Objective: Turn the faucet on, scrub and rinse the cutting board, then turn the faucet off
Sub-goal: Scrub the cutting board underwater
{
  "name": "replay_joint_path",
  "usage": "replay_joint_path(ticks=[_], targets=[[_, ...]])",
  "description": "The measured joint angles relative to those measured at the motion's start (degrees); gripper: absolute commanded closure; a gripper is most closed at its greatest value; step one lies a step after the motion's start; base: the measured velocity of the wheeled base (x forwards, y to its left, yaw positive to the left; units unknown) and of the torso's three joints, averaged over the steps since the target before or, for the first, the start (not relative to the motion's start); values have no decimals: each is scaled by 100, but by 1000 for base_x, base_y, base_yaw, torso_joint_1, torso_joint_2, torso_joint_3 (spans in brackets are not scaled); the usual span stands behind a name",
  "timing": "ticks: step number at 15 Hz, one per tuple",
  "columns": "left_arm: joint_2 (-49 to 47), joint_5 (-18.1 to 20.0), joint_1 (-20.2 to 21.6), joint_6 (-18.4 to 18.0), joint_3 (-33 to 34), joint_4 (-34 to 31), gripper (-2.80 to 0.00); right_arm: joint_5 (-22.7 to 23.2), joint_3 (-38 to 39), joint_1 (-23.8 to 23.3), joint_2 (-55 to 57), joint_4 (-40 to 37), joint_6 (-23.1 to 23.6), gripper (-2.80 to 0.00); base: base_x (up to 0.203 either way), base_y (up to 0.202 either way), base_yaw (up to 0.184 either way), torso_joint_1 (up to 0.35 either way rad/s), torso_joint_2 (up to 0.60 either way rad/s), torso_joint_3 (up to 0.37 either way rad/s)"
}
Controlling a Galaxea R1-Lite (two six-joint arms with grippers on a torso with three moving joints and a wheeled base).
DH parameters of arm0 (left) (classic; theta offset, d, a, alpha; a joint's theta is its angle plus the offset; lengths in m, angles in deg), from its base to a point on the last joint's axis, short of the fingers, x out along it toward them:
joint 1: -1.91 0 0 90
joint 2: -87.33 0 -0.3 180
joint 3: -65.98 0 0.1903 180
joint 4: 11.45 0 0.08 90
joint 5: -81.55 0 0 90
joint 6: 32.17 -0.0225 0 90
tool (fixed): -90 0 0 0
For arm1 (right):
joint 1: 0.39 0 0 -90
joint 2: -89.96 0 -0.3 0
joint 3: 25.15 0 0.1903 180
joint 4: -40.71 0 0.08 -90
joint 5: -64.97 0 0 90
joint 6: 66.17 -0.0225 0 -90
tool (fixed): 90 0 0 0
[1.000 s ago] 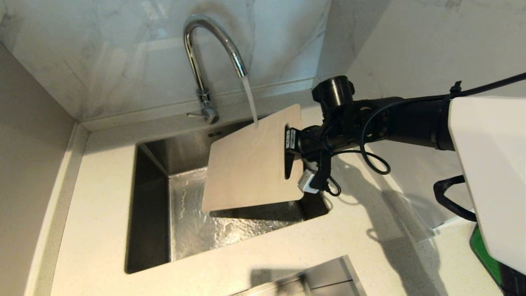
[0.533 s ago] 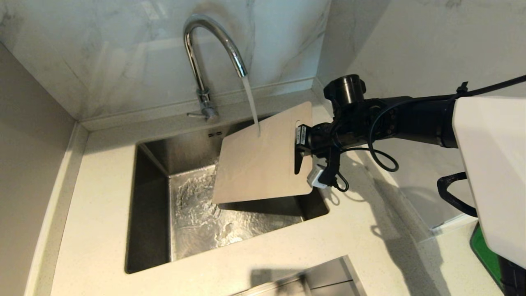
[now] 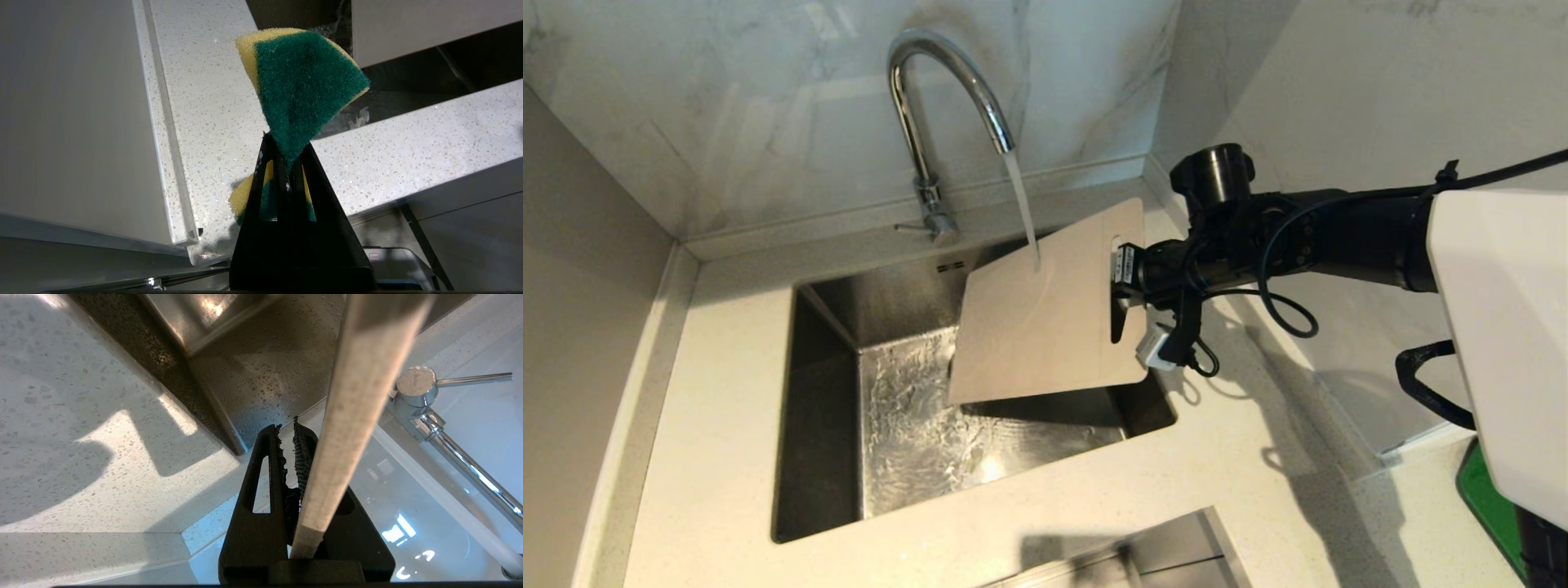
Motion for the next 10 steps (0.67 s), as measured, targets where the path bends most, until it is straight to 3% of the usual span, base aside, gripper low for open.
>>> replay_joint_path(ticks=[6, 10], targets=[[0, 0, 0, 0, 0, 0, 0, 9, 44, 196, -139, -77, -95, 0, 0, 0, 0, 0, 0, 0], [0, 0, 0, -2, 0, 0, 0, 29, 242, 490, -437, -148, -396, 0, 0, 0, 0, 0, 0, 0]])
